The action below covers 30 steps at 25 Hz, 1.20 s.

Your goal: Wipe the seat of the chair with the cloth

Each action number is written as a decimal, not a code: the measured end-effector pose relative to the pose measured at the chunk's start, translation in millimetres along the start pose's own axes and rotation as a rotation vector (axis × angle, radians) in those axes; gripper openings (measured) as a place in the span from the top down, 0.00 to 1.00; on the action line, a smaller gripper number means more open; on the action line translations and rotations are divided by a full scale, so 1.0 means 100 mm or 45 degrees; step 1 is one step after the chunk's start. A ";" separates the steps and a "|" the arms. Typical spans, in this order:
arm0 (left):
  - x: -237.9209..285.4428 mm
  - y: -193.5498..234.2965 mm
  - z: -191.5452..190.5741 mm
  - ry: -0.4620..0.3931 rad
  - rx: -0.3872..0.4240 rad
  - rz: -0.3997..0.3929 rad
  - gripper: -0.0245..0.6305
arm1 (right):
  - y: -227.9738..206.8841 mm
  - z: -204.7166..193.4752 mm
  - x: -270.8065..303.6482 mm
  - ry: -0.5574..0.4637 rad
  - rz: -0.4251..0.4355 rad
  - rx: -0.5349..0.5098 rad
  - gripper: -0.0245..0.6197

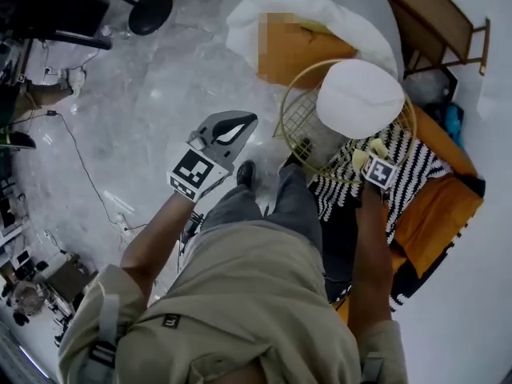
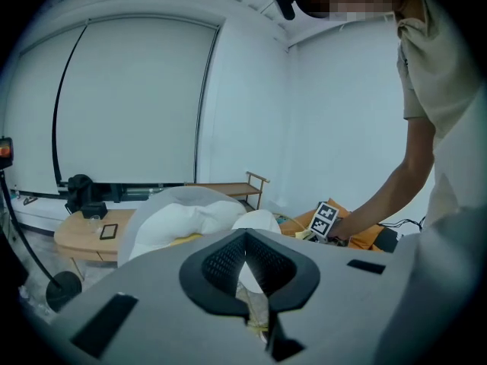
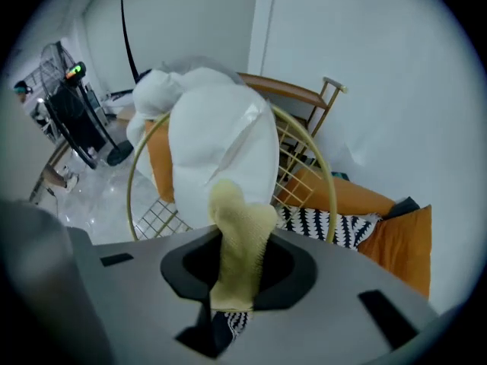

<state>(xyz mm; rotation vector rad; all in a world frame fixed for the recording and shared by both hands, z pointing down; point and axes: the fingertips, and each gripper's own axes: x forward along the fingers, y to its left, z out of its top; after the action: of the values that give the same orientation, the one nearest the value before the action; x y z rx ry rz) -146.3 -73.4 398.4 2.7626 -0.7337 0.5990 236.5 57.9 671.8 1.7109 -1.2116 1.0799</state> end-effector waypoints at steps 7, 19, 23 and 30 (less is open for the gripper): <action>-0.60 0.02 0.22 -0.071 0.038 0.010 0.94 | 0.21 0.46 -1.20 -0.336 0.088 0.068 0.82; -1.44 -0.13 1.01 -0.310 0.083 -0.084 0.94 | 0.55 1.10 -3.97 -0.992 0.189 0.090 0.83; -1.68 -0.32 1.15 -0.335 0.086 -0.150 0.94 | 0.73 1.12 -4.70 -1.148 0.226 0.049 0.83; -1.93 -0.51 1.25 -0.380 0.164 -0.246 0.94 | 1.11 0.98 -5.49 -1.300 0.243 -0.072 0.86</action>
<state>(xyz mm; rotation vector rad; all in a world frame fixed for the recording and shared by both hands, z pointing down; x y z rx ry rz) -231.6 13.2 196.8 3.0344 -0.4880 0.2039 45.6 112.3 138.6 2.1983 -2.0078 0.1858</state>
